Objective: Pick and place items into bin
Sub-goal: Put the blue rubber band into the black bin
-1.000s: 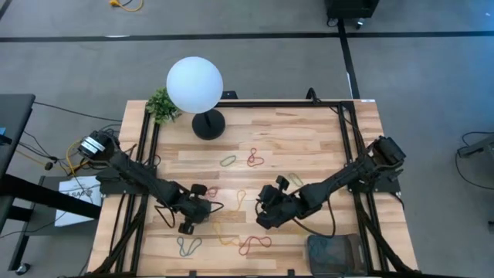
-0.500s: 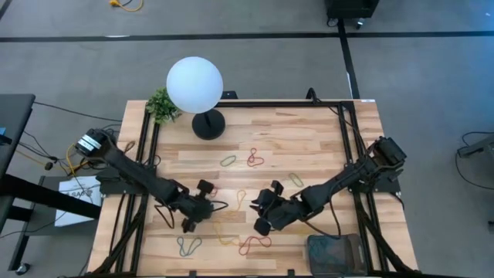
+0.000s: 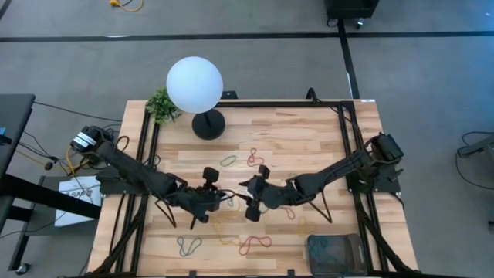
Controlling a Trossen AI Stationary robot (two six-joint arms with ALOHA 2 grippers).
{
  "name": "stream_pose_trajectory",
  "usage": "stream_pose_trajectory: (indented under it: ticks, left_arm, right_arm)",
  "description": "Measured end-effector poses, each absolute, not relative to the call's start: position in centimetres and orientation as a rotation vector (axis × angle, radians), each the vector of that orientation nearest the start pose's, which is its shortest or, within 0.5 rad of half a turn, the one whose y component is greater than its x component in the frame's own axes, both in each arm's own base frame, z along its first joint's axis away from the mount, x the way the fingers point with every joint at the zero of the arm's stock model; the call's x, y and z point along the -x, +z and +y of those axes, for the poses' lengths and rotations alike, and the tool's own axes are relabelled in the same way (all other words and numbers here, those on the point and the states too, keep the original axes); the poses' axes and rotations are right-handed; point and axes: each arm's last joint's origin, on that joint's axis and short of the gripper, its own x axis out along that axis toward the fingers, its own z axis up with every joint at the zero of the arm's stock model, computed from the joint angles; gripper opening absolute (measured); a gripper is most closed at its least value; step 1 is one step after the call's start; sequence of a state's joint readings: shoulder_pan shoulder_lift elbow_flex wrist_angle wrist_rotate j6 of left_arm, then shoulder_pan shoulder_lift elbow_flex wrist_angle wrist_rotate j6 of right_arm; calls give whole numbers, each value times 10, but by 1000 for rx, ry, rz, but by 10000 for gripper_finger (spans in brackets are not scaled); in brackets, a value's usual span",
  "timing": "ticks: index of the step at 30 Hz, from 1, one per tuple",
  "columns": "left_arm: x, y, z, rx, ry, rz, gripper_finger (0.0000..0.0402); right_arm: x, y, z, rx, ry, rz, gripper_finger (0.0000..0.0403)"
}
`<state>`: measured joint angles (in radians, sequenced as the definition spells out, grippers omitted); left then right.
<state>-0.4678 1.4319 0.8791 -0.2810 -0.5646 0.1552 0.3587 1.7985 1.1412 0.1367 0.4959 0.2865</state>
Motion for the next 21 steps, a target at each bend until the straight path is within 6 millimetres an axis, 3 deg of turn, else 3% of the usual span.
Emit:
stream_pose_trajectory:
  ticks: [5, 11, 17, 21]
  left_arm:
    - [-268, 223, -106, -575, 125, 698, 0]
    - [-273, 224, -102, -531, 83, 690, 0]
    - [-272, 223, -101, -547, 79, 700, 0]
    - [-272, 223, -101, -561, 76, 707, 0]
  right_arm:
    - [-387, 200, 121, -111, -140, 402, 205]
    - [-404, 173, 109, -91, -199, 420, 202]
    - [-414, 163, 103, -82, -225, 435, 168]
    - [-414, 163, 104, -82, -223, 435, 111]
